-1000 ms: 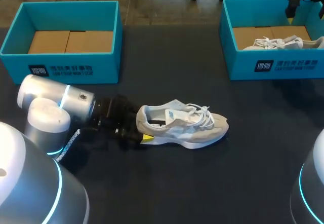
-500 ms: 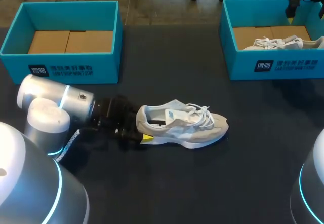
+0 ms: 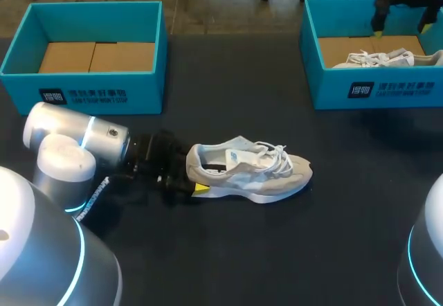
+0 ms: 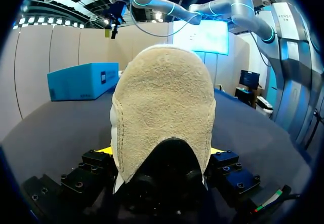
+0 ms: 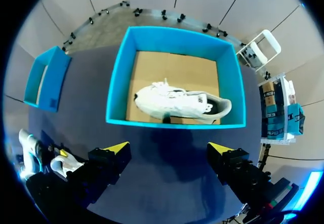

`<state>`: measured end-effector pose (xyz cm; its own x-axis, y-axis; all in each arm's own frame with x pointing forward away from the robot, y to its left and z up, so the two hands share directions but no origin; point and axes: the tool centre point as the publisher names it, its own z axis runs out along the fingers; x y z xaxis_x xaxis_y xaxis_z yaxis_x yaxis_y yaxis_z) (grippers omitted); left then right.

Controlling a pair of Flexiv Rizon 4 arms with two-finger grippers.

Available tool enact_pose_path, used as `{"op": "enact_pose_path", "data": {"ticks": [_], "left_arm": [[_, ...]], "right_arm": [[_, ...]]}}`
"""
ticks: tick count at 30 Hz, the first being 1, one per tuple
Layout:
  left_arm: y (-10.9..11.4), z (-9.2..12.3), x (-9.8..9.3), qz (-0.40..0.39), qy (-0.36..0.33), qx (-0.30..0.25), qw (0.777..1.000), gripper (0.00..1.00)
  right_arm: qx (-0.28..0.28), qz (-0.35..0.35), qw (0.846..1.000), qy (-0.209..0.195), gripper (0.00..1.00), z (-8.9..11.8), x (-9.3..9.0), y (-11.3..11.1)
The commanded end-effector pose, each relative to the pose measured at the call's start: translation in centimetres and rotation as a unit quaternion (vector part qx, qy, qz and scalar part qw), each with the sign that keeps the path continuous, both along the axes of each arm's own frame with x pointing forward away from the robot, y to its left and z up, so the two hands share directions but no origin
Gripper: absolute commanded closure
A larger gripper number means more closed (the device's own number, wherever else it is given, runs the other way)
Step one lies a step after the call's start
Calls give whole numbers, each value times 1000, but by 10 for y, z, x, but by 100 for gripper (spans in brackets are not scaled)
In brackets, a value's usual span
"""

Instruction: Take the shoe out of the shoebox, open the shoe tongue, remove and reinsert the insole, then place the shoe into the shoebox

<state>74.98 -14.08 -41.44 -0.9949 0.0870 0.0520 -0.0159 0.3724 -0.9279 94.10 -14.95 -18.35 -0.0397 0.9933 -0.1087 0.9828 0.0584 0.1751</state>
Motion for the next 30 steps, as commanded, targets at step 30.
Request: {"op": "enact_pose_path", "data": {"ticks": [30], "left_arm": [[0,1,0,-1,0,2,1000,100]], "right_arm": [[58,-40,998,-8,0,-77,-139,213]]}}
